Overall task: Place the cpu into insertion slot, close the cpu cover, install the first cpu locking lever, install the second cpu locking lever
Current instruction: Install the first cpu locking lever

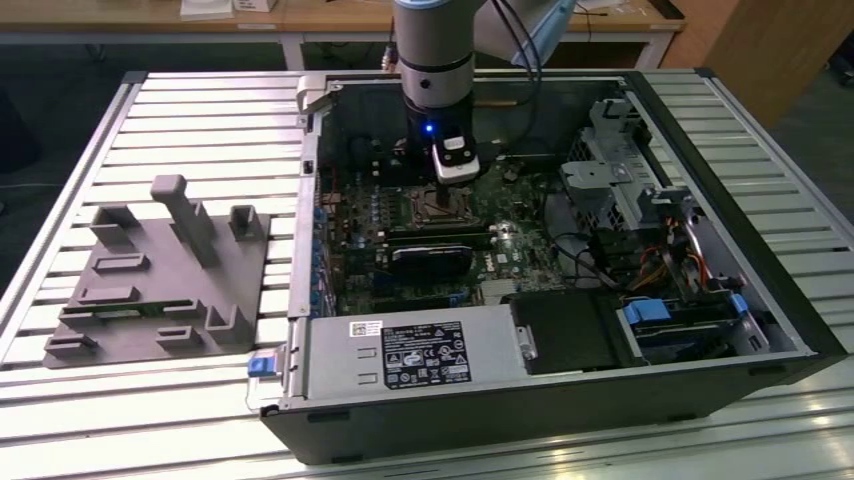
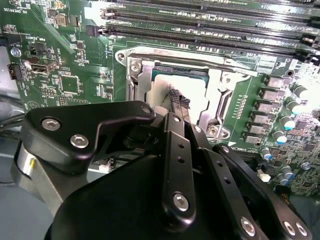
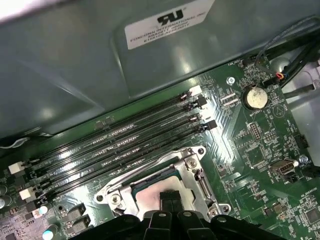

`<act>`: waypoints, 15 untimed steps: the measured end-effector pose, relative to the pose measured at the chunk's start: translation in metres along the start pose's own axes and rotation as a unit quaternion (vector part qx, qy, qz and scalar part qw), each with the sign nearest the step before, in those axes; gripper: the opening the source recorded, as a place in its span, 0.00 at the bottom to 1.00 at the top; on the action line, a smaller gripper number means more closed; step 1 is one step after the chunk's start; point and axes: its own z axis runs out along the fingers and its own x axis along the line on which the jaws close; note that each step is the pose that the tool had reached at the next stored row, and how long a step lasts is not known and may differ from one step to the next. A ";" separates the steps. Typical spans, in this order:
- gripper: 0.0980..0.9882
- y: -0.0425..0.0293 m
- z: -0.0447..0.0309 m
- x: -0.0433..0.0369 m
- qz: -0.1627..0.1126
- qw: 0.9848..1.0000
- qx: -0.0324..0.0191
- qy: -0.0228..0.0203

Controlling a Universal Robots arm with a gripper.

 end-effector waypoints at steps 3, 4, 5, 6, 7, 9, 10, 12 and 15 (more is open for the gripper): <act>0.01 0.0002 -0.0026 -0.0003 0.000 1.000 0.000 0.000; 0.01 0.0003 -0.0043 -0.0004 0.000 1.000 0.000 0.000; 0.01 0.0004 -0.0061 -0.0006 0.000 1.000 0.000 0.000; 0.01 0.0005 -0.0078 -0.0008 0.000 1.000 0.000 0.000; 0.01 0.0007 -0.0097 -0.0010 0.000 1.000 0.000 0.000; 0.01 0.0009 -0.0135 -0.0014 0.000 1.000 0.000 0.000; 0.01 0.0011 -0.0157 -0.0016 0.000 1.000 0.000 0.000; 0.01 0.0013 -0.0191 -0.0020 0.000 1.000 0.000 0.000; 0.01 0.0014 -0.0204 -0.0022 0.000 1.000 0.000 0.000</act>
